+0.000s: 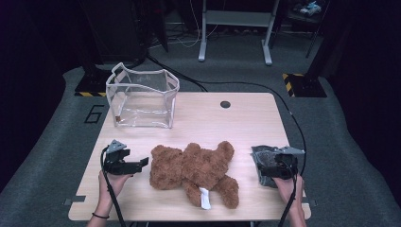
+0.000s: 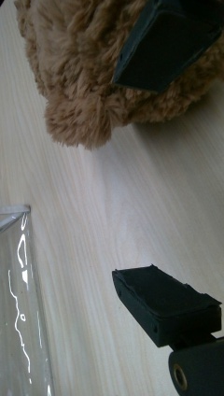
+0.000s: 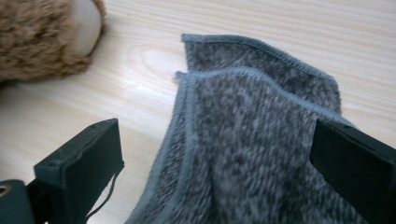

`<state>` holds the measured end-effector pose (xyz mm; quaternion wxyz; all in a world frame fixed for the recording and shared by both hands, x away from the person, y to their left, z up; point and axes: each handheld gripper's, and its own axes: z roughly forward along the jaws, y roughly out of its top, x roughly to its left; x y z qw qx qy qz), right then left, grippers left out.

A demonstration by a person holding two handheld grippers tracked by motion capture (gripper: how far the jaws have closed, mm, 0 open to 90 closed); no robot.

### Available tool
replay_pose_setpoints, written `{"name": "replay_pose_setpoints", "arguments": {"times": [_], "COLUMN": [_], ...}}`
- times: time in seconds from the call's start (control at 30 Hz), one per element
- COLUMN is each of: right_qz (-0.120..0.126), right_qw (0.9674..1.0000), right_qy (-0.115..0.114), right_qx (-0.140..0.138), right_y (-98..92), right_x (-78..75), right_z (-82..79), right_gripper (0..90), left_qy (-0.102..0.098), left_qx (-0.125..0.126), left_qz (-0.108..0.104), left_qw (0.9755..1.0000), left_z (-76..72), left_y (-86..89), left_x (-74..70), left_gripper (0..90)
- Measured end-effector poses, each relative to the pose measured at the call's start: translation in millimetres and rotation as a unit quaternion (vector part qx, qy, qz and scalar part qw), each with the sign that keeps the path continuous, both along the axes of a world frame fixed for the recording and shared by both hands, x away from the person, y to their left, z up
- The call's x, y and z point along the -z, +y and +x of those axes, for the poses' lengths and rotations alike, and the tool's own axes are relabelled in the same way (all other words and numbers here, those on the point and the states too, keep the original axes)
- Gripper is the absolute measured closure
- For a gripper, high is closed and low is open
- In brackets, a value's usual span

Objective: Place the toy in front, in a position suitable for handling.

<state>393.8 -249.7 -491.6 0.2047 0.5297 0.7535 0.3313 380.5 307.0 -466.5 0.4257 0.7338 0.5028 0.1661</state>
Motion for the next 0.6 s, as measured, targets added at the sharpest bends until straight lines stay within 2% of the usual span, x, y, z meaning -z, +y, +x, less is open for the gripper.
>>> {"name": "replay_pose_setpoints", "arguments": {"times": [0.07,0.13,0.27,0.4,0.5,0.6], "right_qz": [0.003,-0.007,-0.002,0.017,0.025,0.041], "right_qw": [1.0000,0.9999,0.9999,0.9993,0.9980,0.9951], "right_qy": [0.000,-0.001,0.001,0.009,0.005,-0.001], "right_qx": [0.001,-0.008,-0.012,-0.033,-0.057,-0.090], "right_y": [2.6,2.9,7.1,16.4,31.2,48.1], "right_x": [-2.3,-4.1,-6.8,-11.2,-17.8,-26.6], "right_z": [-4.3,-6.3,-10.5,-18.4,-25.3,-32.1], "right_gripper": [2.0,2.1,2.3,2.4,2.3,2.3], "left_qy": [-0.001,-0.002,-0.006,-0.007,-0.008,-0.007], "left_qx": [0.001,-0.003,-0.002,0.011,0.022,0.039], "left_qz": [0.000,-0.004,-0.009,-0.017,-0.021,-0.026], "left_qw": [1.0000,1.0000,0.9999,0.9998,0.9995,0.9989], "left_z": [-2.3,-5.3,-12.2,-20.2,-25.5,-31.5], "left_y": [1.3,2.1,3.2,2.0,-1.4,-6.6], "left_x": [0.0,-0.1,-1.5,-4.0,-6.5,-10.4], "left_gripper": [6.8,6.6,6.6,6.6,6.0,4.6]}}
